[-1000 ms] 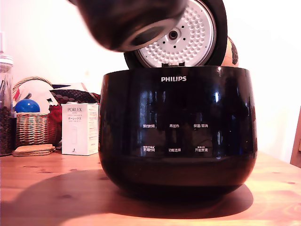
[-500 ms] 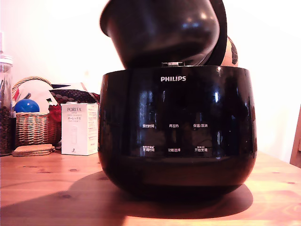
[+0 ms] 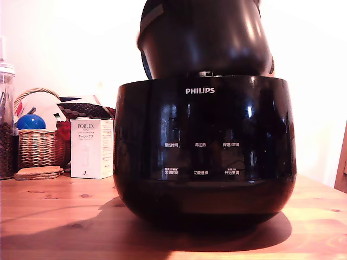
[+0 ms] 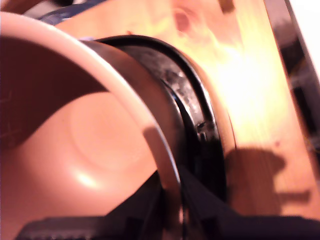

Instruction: Place the pot you are holding inside the rice cooker

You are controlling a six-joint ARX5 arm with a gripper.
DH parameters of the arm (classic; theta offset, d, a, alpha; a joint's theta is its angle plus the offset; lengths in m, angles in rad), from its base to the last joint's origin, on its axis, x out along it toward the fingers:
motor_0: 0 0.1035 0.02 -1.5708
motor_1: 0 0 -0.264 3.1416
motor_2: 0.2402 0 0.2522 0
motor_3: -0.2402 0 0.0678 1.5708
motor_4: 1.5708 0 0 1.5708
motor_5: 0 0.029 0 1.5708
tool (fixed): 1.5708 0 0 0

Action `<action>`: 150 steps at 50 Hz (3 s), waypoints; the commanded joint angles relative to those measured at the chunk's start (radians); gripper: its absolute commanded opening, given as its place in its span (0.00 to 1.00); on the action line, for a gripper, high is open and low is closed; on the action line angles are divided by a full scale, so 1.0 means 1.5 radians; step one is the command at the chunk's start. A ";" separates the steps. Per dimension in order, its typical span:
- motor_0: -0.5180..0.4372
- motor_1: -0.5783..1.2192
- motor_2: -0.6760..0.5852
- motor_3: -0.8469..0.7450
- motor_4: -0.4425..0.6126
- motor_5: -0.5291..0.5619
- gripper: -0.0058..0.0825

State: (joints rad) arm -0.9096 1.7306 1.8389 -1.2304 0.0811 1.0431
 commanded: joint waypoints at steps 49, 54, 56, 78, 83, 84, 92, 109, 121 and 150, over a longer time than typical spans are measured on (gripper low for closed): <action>0.032 0.024 0.023 -0.029 -0.072 0.256 0.04; 0.031 0.031 0.023 -0.040 -0.071 0.265 0.04; 0.031 0.035 0.023 -0.040 -0.071 0.265 0.04; 0.031 0.042 0.023 -0.037 -0.032 0.265 0.04; 0.031 0.050 0.023 -0.035 -0.019 0.265 0.04; 0.031 0.051 0.023 -0.035 -0.018 0.265 0.04; 0.031 0.064 0.023 -0.036 -0.016 0.265 0.04; 0.031 0.066 0.023 -0.026 -0.003 0.264 0.04; 0.031 0.068 0.023 -0.017 0.017 0.262 0.14; 0.031 0.074 0.023 -0.005 0.033 0.227 0.26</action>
State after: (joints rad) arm -0.8616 1.8233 1.8404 -1.2583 0.1253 1.3876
